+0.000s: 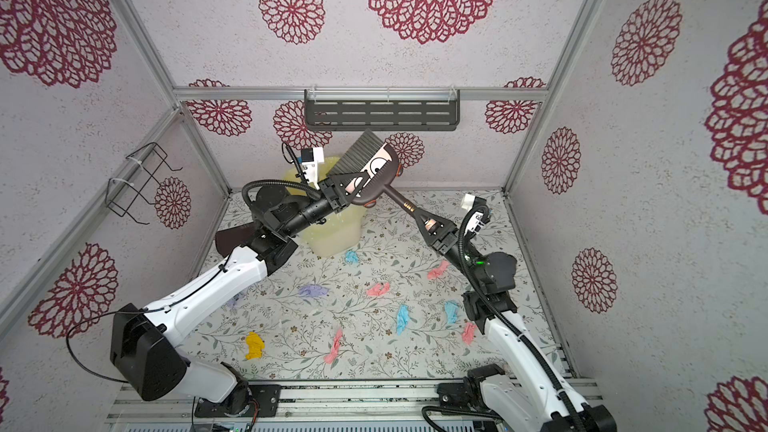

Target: Sweep away the paper scraps from the table

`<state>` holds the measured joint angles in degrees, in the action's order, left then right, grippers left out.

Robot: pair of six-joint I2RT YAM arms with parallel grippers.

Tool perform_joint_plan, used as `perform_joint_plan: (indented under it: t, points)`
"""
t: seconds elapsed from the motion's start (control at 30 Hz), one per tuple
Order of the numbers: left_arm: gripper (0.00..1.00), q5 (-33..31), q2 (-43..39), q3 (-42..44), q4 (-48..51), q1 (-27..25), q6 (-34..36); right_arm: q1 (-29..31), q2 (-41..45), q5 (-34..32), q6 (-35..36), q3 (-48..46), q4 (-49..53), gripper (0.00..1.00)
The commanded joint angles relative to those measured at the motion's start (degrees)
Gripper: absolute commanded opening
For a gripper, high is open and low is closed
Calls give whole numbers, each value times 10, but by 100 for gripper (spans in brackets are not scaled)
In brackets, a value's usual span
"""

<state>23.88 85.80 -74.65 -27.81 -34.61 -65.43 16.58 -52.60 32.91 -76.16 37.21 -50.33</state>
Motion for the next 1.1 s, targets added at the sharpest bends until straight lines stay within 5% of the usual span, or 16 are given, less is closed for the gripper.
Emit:
perform_joint_plan:
  t: [0.0, 0.07, 0.27, 0.8, 1.07]
  points:
    - [0, 3, 0, -8, -7, -4, 49, 6, 6, 49, 46, 37, 59, 5]
    - [0, 5, -7, -8, 6, 0, 53, -1, 16, 71, 90, 59, 122, 29]
    - [0, 14, -26, -17, 56, 10, 67, -18, 26, 107, 152, 99, 189, 51]
    - [0, 34, -29, -10, 23, 38, -6, -45, -13, 121, 1, 37, -108, 57]
    - [0, 52, -8, -20, 21, 35, -17, -41, -27, 131, -5, 51, -115, 56]
